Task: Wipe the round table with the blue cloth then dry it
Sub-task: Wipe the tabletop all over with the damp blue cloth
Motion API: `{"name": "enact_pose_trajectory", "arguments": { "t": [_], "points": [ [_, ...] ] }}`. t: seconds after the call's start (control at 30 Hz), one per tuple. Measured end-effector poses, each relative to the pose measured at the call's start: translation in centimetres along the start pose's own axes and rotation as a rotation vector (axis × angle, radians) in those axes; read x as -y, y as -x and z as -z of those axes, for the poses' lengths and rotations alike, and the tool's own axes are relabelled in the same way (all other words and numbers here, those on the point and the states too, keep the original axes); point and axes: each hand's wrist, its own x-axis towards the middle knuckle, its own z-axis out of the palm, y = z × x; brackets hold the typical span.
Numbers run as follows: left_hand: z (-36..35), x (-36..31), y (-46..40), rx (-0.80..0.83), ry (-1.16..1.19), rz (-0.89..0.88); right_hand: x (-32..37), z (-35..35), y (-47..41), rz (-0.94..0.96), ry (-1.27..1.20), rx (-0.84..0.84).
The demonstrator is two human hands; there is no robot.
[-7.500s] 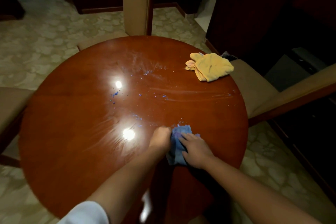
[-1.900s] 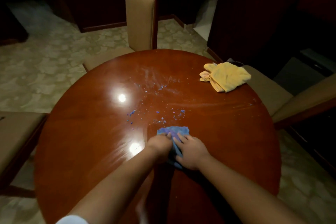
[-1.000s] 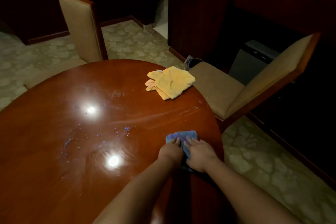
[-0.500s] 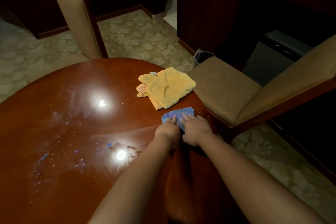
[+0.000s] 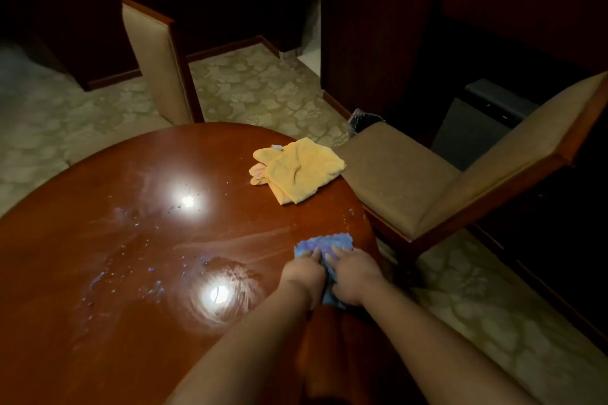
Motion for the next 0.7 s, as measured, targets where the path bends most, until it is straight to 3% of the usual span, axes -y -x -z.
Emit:
{"name": "enact_pose_trajectory", "arguments": {
  "t": [0.27,0.7],
  "points": [
    [-0.8,-1.0,1.5,0.061,-0.005,-0.014,0.2,-1.3,2.1,0.018,0.074,0.005],
    [3.5,0.3,-6.2,-0.025,0.073,0.115,-6.3,2.9,-6.0,0.131,0.111,-0.060]
  ]
}}
